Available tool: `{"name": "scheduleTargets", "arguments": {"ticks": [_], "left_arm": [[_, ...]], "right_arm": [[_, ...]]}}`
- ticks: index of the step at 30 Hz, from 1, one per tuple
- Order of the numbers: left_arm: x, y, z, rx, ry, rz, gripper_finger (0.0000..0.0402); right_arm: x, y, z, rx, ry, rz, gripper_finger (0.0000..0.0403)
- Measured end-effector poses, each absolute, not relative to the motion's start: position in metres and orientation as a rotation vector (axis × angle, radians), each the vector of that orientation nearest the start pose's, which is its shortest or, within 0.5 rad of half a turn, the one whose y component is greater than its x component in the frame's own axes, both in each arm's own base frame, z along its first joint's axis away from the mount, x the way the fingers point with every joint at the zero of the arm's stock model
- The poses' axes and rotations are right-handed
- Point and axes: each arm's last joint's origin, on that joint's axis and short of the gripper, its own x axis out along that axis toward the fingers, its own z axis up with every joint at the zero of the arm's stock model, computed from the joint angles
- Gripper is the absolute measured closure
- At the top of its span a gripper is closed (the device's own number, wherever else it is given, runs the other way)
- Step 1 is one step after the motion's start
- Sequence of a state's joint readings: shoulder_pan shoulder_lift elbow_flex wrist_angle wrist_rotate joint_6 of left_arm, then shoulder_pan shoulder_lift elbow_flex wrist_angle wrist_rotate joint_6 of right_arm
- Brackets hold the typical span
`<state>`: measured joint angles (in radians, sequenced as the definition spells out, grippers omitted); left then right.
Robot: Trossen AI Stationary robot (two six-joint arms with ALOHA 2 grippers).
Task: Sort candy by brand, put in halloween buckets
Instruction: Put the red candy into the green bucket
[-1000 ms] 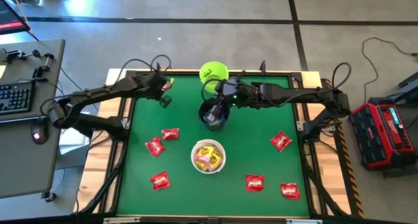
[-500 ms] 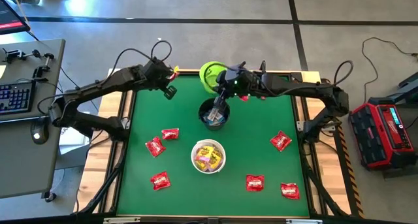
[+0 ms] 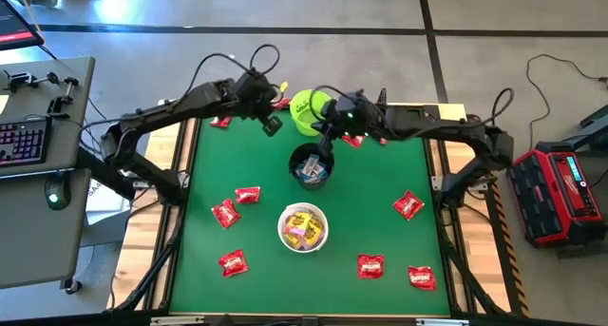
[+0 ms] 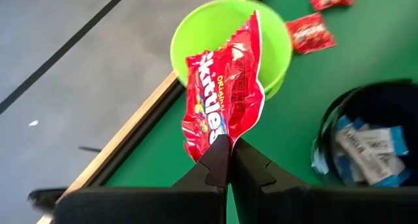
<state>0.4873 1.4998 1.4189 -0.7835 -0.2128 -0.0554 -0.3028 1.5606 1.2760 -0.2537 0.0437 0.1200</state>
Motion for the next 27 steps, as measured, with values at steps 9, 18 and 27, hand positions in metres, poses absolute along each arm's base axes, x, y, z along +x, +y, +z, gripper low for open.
{"name": "scheduleTargets", "arguments": {"ticks": [9, 18, 27], "left_arm": [[0.315, 0.166, 0.327, -0.138, 0.898, 0.585, 0.0401], [0.357, 0.191, 0.294, -0.168, 0.968, 0.517, 0.0401], [0.372, 0.210, 0.252, -0.209, 1.062, 0.480, 0.0401]], "right_arm": [[0.277, -0.073, 0.278, 0.332, 0.393, -0.474, 0.0403], [0.242, -0.053, 0.277, 0.370, 0.325, -0.548, 0.0403], [0.239, -0.048, 0.269, 0.387, 0.350, -0.568, 0.0403]]}}
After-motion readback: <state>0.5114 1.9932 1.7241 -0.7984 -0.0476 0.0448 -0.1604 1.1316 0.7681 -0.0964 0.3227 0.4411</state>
